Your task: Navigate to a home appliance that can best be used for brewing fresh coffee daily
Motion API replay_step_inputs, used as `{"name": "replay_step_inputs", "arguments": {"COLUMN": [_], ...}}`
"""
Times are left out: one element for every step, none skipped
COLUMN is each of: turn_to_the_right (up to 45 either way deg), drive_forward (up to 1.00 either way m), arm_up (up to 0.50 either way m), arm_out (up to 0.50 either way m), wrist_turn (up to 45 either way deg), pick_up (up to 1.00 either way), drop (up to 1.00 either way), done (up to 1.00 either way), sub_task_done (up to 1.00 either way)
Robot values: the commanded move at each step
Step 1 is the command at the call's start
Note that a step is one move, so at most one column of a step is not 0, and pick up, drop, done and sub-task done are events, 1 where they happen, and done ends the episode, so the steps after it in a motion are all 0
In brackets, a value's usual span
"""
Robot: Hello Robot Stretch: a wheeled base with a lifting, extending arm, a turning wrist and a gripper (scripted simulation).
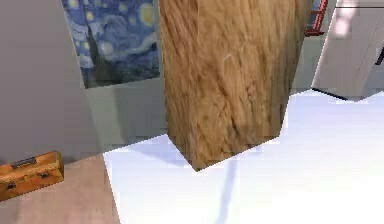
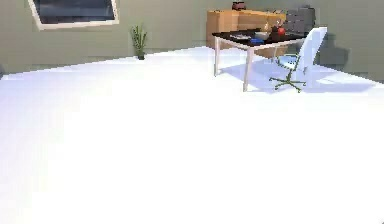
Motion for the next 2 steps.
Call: {"name": "replay_step_inputs", "arguments": {"turn_to_the_right": [45.0,45.0], "drive_forward": [0.0,0.0], "arm_up": [0.0,0.0], "arm_out": [0.0,0.0], "wrist_turn": [0.0,0.0], "pick_up": [0.0,0.0], "drop": [0.0,0.0], "done": [0.0,0.0], "sub_task_done": [0.0,0.0]}}
